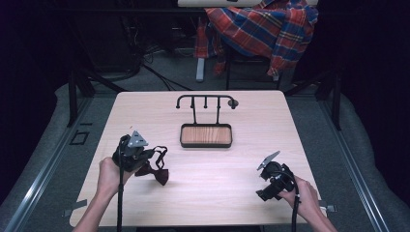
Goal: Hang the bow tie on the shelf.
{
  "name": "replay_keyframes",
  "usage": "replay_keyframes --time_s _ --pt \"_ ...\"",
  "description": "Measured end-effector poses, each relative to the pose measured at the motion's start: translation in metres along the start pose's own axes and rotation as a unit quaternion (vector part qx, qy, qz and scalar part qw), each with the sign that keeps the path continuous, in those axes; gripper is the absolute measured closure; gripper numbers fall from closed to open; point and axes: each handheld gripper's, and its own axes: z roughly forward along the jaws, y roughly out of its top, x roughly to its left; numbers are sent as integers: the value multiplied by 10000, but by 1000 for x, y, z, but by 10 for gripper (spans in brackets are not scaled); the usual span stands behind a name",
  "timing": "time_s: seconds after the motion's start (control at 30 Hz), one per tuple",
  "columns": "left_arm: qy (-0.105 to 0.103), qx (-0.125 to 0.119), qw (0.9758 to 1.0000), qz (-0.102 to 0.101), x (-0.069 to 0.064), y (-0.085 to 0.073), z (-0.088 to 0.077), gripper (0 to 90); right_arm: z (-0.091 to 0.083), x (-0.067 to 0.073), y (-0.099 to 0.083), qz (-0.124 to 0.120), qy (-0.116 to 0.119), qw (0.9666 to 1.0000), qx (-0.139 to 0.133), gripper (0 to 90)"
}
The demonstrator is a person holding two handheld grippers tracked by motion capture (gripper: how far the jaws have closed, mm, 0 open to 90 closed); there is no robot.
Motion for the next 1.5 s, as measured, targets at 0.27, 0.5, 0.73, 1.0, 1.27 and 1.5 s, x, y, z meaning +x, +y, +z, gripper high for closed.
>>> replay_keyframes --time_s 0.27,0.5,0.73,1.0,1.27,1.5 --pt "28 -100 9999 -6 3 7 -2 892 1 0 1 -29 -45 10000 67 130" --pt "36 -214 9998 47 4 19 -2 893 2 0 1 -17 -44 10000 75 130" --pt "76 -248 9997 9 9 24 0 892 0 -1 -1 -12 -102 9999 122 130" --pt "134 -262 9996 25 13 33 2 893 3 -1 -2 24 -53 10000 79 130" --pt "127 -264 9995 97 11 41 4 893 -1 0 -1 -83 -143 9998 149 129" --pt "160 -241 9995 107 12 48 9 893 -2 0 -2 -88 -133 9998 108 129"
